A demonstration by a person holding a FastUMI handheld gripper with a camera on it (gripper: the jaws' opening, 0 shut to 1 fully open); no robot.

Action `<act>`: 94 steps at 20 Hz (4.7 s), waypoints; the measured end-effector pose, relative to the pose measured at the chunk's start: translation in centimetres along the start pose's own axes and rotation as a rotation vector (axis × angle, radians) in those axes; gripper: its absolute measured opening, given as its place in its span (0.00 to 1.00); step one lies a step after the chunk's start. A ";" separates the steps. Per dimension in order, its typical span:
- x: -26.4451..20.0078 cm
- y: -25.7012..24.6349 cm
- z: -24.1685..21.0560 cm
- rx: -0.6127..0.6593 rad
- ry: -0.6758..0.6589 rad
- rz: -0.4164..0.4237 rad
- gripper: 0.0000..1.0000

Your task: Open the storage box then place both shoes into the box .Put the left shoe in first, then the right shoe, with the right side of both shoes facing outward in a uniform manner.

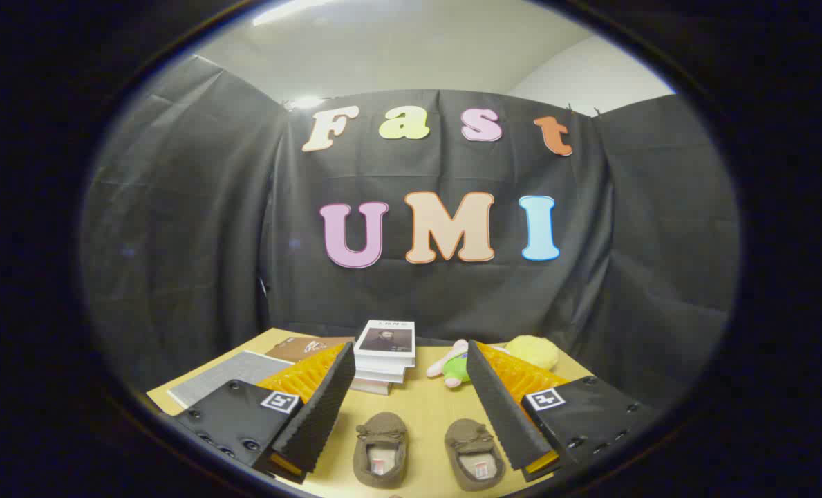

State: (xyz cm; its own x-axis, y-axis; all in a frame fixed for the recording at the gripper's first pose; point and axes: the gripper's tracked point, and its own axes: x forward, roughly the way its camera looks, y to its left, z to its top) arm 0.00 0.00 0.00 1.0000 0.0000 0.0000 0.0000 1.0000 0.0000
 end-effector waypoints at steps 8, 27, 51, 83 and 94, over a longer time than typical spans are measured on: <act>-1.0 -1.0 0.1 -0.020 -0.008 0.001 0.98; -3.5 4.0 -1.2 0.708 -0.078 0.142 0.99; -3.5 14.1 -20.7 1.486 0.225 -0.055 0.86; -2.3 35.5 -0.8 1.097 0.171 0.359 0.17; -4.1 51.1 -9.3 0.906 0.328 0.418 0.17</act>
State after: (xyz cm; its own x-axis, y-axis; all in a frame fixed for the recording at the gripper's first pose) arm -4.06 51.12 -9.34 0.8713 0.4809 -0.0977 -0.2103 0.5458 0.8111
